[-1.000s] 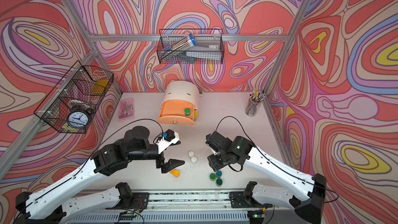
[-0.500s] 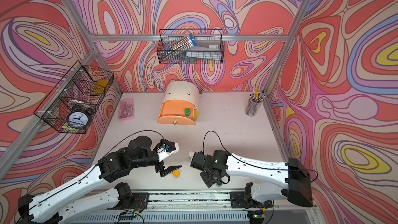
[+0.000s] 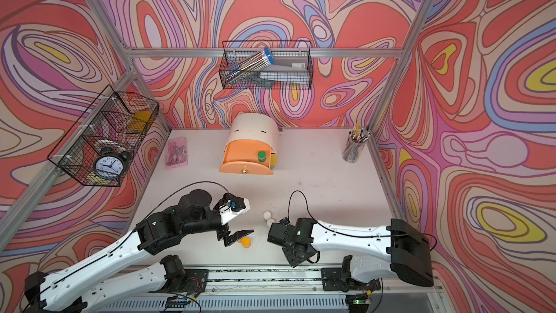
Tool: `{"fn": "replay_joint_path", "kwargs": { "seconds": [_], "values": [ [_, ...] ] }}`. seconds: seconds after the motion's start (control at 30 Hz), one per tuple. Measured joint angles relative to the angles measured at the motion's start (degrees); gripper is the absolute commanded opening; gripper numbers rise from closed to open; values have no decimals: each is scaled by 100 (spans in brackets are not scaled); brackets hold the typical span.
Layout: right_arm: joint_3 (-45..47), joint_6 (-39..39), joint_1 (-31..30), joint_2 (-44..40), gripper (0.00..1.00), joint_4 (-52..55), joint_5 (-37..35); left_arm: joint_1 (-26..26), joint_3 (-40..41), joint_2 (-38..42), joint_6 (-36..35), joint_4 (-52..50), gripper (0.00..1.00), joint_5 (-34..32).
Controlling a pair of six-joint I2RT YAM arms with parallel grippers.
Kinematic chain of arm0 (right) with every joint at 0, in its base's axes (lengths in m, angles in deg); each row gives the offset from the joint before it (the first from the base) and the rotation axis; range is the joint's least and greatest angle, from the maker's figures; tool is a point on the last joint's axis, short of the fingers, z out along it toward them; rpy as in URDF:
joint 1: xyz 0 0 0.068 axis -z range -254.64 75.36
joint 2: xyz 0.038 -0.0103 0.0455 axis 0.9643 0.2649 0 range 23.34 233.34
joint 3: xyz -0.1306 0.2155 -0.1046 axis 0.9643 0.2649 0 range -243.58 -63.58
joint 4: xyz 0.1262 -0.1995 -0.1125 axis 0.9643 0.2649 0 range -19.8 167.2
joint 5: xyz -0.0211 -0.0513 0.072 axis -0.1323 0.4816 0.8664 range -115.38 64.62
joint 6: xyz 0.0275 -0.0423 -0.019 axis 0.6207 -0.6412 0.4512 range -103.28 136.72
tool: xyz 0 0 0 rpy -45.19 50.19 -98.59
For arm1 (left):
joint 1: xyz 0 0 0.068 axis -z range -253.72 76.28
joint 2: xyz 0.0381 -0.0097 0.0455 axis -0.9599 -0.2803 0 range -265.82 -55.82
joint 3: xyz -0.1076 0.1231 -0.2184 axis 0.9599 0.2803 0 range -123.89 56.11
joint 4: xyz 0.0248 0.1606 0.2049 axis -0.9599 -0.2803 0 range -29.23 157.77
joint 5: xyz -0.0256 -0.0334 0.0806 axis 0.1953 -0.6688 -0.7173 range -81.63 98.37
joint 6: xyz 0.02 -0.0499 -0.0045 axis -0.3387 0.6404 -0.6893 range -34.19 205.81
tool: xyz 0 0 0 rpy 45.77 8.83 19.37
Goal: Put the paint cans in the drawer according to color
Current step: Pick up the paint can at the center of the board.
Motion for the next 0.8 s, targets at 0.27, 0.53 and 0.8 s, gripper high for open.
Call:
{"fn": "replay_joint_path", "kwargs": {
  "seconds": [0.27, 0.53, 0.8],
  "values": [
    [-61, 42, -4, 389, 50, -101, -302, 0, -2, 11, 0, 0, 98, 0],
    [-109, 61, -4, 592, 50, -39, -636, 0, -2, 11, 2, 0, 98, 0],
    [-114, 0, -4, 992, 50, -380, -769, 0, -2, 11, 0, 0, 99, 0]
  ]
}}
